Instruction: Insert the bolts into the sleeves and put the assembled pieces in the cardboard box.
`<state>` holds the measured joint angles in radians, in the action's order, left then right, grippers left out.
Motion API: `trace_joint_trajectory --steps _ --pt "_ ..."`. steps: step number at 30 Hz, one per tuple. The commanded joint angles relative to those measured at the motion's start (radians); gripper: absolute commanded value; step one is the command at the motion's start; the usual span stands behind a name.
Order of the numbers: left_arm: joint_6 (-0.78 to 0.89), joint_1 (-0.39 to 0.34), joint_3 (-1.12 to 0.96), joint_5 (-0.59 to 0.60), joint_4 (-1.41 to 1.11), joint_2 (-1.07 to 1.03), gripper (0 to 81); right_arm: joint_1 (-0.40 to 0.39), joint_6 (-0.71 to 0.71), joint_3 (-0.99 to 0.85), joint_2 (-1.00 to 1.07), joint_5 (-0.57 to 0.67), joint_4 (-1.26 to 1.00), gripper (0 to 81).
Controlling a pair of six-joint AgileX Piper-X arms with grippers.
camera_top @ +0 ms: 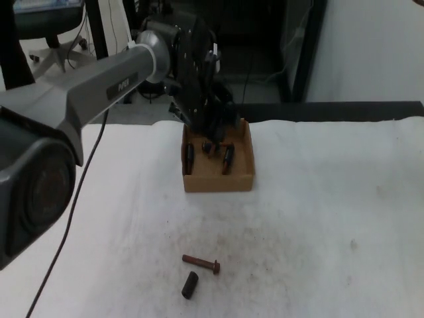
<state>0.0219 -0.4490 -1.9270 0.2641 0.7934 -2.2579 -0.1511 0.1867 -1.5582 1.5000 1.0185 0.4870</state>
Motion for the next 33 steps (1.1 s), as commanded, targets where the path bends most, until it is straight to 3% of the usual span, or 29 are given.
trace_joint_trajectory --steps 1,12,15,18,20,24,27,28,29,33 --pt "-0.005 -0.001 -0.019 -0.042 -0.004 0.014 0.3 0.003 -0.007 -0.004 -0.011 0.005 0.003 47.8" --pt "-0.052 -0.001 -0.019 -0.012 0.004 0.014 1.1 0.003 -0.007 -0.004 -0.011 0.005 0.003 47.8" --pt "-0.022 -0.001 -0.019 0.106 0.004 0.014 12.8 0.003 -0.007 -0.004 -0.011 0.005 0.003 47.8" --pt "0.039 -0.001 -0.019 0.121 0.004 0.014 29.2 0.003 -0.007 -0.004 -0.011 0.005 0.003 47.8" --pt "0.058 -0.001 -0.019 0.116 0.004 0.014 33.7 0.003 -0.007 -0.004 -0.011 0.005 0.003 47.8" --pt "0.08 0.002 -0.019 0.094 0.022 0.016 29.0 0.003 -0.007 -0.004 -0.011 0.005 0.003 47.8" --pt "0.065 0.002 -0.019 0.05 0.044 0.03 13.3 0.003 -0.007 -0.004 -0.011 0.005 0.003 47.8" --pt "0.045 0.002 -0.019 0.04 0.053 0.037 2.8 0.003 -0.007 -0.004 -0.011 0.005 0.005 47.8" --pt "0.014 0.002 -0.019 0.033 0.061 0.047 0.0 0.003 -0.007 -0.004 -0.011 0.005 0.007 47.8" --pt "-0.068 0.002 -0.019 0.001 0.097 0.113 0.2 0.003 -0.007 0.001 -0.011 0.005 0.027 47.8"
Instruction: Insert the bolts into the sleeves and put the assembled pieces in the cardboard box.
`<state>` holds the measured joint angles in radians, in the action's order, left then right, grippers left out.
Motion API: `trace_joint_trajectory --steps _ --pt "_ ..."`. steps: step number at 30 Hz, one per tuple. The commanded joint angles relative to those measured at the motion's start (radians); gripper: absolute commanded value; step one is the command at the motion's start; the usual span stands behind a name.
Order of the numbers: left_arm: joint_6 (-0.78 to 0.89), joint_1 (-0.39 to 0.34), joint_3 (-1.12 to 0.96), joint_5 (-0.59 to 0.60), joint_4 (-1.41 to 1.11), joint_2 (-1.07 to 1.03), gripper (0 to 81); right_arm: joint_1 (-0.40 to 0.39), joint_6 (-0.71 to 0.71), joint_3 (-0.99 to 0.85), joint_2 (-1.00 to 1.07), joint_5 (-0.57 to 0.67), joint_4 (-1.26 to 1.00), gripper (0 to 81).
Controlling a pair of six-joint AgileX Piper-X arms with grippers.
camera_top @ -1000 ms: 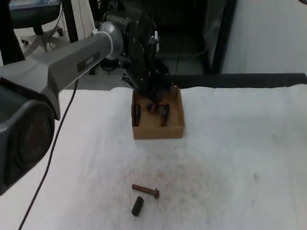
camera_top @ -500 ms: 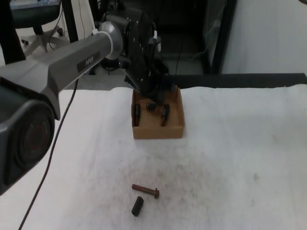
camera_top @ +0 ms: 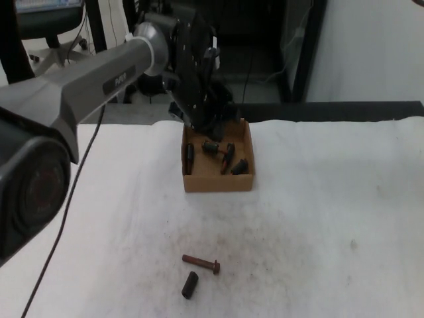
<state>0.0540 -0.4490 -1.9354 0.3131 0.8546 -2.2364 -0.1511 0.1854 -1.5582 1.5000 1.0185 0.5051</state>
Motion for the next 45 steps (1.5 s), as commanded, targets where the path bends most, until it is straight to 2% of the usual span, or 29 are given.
trace_joint_trajectory --steps 1,5,9,11,14,17,23,25,29,31,34,35,37,39,42,45 --pt "-0.131 0.002 -0.011 -0.076 0.06 0.115 0.2 0.003 -0.006 0.005 -0.011 0.005 0.015 47.8" --pt "-0.298 0.002 -0.011 -0.188 0.218 0.211 0.2 0.003 -0.006 0.042 -0.011 0.005 0.066 47.8" --pt "-0.506 0.002 -0.004 -0.181 0.415 0.279 0.2 0.003 -0.1 0.114 -0.011 0.003 0.173 47.7" --pt "-0.597 0.002 -0.005 -0.129 0.547 0.294 0.2 0.003 -0.178 0.159 -0.011 -0.035 0.24 45.4" --pt "-0.625 0.002 0.008 -0.056 0.65 0.296 0.2 0.003 -0.275 0.239 -0.011 -0.14 0.332 38.6" --pt "-0.622 -0.002 0.06 -0.014 0.616 0.301 0.2 0.003 -0.311 0.331 -0.011 -0.196 0.36 33.7" --pt "-0.624 -0.029 0.246 -0.013 0.488 0.301 0.2 0.003 -0.311 0.451 -0.011 -0.196 0.375 33.1" --pt "-0.655 -0.041 0.338 -0.055 0.462 0.301 0.2 0.003 -0.311 0.477 -0.011 -0.196 0.381 33.1" --pt "-0.705 -0.084 0.474 -0.288 0.393 0.301 0.2 0.003 -0.311 0.498 -0.011 -0.196 0.394 33.1" --pt "-0.647 -0.102 0.497 -0.359 0.374 0.301 0.2 0.003 -0.311 0.497 -0.011 -0.196 0.398 33.1" --pt "-0.317 -0.124 0.502 -0.362 0.374 0.306 0.2 0.001 -0.311 0.497 -0.011 -0.196 0.398 33.1" --pt "-0.236 -0.134 0.502 -0.313 0.38 0.31 0.2 0.001 -0.311 0.497 -0.011 -0.196 0.401 33.1" --pt "-0.185 -0.158 0.502 -0.225 0.377 0.324 0.2 0.001 -0.311 0.497 -0.011 -0.191 0.409 33.1" --pt "-0.133 -0.193 0.502 -0.198 0.364 0.348 0.2 0.001 -0.311 0.497 -0.011 -0.188 0.421 33.1" --pt "-0.094 -0.267 0.502 -0.261 0.34 0.387 0.2 0.001 -0.311 0.497 -0.011 -0.188 0.438 33.1" --pt "-0.04 -0.325 0.502 -0.394 0.317 0.428 0.2 0.001 -0.311 0.497 -0.011 -0.172 0.445 33.1"
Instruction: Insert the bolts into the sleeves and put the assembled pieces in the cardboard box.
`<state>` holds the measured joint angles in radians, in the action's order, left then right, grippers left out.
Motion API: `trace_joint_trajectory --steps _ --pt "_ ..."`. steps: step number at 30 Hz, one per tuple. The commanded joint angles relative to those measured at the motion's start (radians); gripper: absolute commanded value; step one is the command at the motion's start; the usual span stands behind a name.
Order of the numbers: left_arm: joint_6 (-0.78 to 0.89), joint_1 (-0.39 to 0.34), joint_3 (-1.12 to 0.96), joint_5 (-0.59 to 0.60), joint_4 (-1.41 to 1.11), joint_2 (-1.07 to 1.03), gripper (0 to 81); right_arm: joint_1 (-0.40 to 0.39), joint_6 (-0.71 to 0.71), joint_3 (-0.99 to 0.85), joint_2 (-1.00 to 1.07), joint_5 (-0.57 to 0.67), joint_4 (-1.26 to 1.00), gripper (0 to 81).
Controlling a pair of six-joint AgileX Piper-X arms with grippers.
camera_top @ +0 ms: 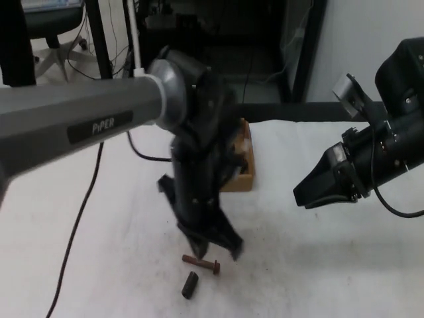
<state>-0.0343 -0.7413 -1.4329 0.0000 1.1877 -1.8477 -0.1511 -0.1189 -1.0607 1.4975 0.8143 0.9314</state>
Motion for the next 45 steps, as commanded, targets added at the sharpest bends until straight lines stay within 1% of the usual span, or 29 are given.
trace_joint_trajectory --steps 1,5,7,9,11,14,17,19,21,23,24,26,27,29,30,32,34,36,37,40,42,44,45 --pt "0.07 -0.047 -0.001 -0.097 -0.023 0.049 0.2 0.001 -0.006 0.0 -0.009 0.048 0.02 33.1" --pt "0.132 -0.068 0.048 -0.098 -0.037 0.084 0.2 0.001 -0.006 0.0 -0.01 0.096 0.032 33.1" --pt "0.142 -0.066 0.126 -0.114 -0.065 0.104 0.2 0.001 -0.006 0.0 -0.01 0.107 0.044 33.1" --pt "0.148 -0.056 0.247 -0.141 -0.12 0.133 0.2 0.001 -0.009 0.0 -0.01 0.107 0.055 33.1" --pt "0.16 -0.049 0.374 -0.141 -0.198 0.166 0.2 0.001 -0.011 0.0 -0.01 0.107 0.058 33.1" --pt "0.198 -0.047 0.491 -0.111 -0.347 0.231 0.2 0.001 -0.013 0.0 -0.01 0.107 0.05 33.1" --pt "0.189 -0.047 0.512 -0.064 -0.452 0.291 0.2 0.001 -0.013 0.0 -0.01 0.107 0.046 33.1" --pt "0.095 -0.047 0.497 -0.058 -0.531 0.319 0.2 0.001 -0.013 0.0 -0.01 0.107 0.046 33.1" --pt "-0.093 -0.047 0.474 -0.058 -0.596 0.336 0.2 0.001 -0.013 0.0 -0.01 0.107 0.046 33.1" --pt "-0.284 -0.039 0.453 -0.041 -0.607 0.339 0.2 0.001 -0.013 0.0 -0.01 0.107 0.046 33.1" --pt "-0.331 -0.031 0.442 -0.039 -0.597 0.339 0.2 0.001 -0.013 0.0 -0.01 0.107 0.046 33.1" --pt "-0.318 -0.003 0.434 -0.03 -0.59 0.337 0.0 0.001 -0.013 0.0 -0.01 0.107 0.046 33.1" --pt "-0.31 0.016 0.434 0.01 -0.587 0.337 0.5 0.001 -0.013 0.0 -0.01 0.107 0.046 33.1" --pt "-0.339 0.057 0.434 0.14 -0.573 0.332 4.6 0.001 -0.013 0.0 -0.01 0.107 0.046 33.1" --pt "-0.366 0.079 0.434 0.178 -0.57 0.329 7.2 0.001 -0.013 0.0 -0.01 0.107 0.046 33.1" --pt "-0.435 0.115 0.434 0.229 -0.562 0.323 15.4 0.001 -0.013 0.0 -0.01 0.107 0.046 33.1" --pt "-0.481 0.139 0.434 0.245 -0.555 0.32 24.5 0.001 -0.013 0.0 -0.01 0.107 0.046 33.1" --pt "-0.526 0.153 0.434 0.279 -0.555 0.315 30.5 0.001 -0.016 0.0 -0.01 0.107 0.047 33.1" --pt "-0.556 0.156 0.434 0.293 -0.555 0.311 32.1 0.001 -0.016 0.0 -0.01 0.107 0.047 33.1" --pt "-0.6 0.156 0.434 0.301 -0.546 0.288 32.3 0.001 -0.016 0.0 -0.01 0.107 0.047 33.1" --pt "-0.523 0.156 0.432 0.259 -0.507 0.265 32.3 0.001 -0.016 0.0 -0.01 0.107 0.047 33.1" --pt "-0.365 0.156 0.432 0.182 -0.439 0.241 32.3 0.001 -0.016 0.0 -0.01 0.107 0.047 33.1" --pt "-0.296 0.156 0.432 0.169 -0.403 0.229 32.3 0.001 -0.016 0.0 -0.01 0.107 0.047 33.1"
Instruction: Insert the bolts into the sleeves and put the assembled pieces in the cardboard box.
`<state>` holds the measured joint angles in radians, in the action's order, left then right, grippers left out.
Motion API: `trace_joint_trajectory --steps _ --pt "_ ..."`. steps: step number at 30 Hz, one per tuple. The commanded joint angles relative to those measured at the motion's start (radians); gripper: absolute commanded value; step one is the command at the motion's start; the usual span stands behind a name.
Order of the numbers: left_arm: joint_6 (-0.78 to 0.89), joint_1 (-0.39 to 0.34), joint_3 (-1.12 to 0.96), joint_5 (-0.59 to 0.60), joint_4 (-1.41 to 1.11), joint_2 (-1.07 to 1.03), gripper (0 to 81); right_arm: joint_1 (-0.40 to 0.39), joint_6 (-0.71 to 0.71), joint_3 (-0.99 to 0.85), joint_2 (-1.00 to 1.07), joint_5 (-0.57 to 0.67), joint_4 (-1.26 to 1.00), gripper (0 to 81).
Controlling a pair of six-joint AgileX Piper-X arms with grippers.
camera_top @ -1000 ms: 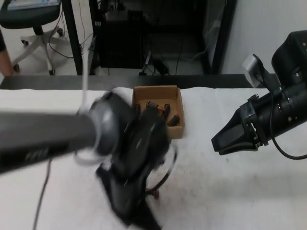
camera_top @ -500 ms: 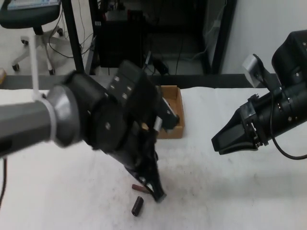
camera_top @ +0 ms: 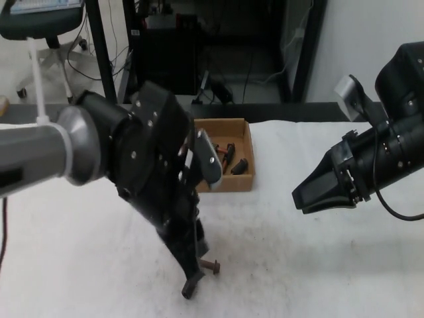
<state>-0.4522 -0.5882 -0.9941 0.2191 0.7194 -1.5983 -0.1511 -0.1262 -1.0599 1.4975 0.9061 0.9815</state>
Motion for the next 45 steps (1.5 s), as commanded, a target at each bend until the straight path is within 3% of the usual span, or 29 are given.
trace_joint_trajectory --steps 1,11,22,45 --pt "0.17 0.003 -0.007 -0.048 0.092 -0.03 32.4 0.001 -0.008 -0.001 -0.01 0.015 -0.003 33.1" --pt "0.461 -0.022 -0.005 0.045 0.106 -0.043 32.4 0.0 -0.008 -0.001 -0.01 0.084 0.004 33.1" --pt "0.499 -0.035 -0.005 -0.159 0.057 -0.043 32.4 -0.001 -0.008 -0.001 -0.01 0.084 0.004 33.1" --pt "0.499 -0.044 -0.005 -0.082 0.033 -0.117 32.4 -0.001 -0.008 -0.001 -0.01 0.084 -0.019 33.1"
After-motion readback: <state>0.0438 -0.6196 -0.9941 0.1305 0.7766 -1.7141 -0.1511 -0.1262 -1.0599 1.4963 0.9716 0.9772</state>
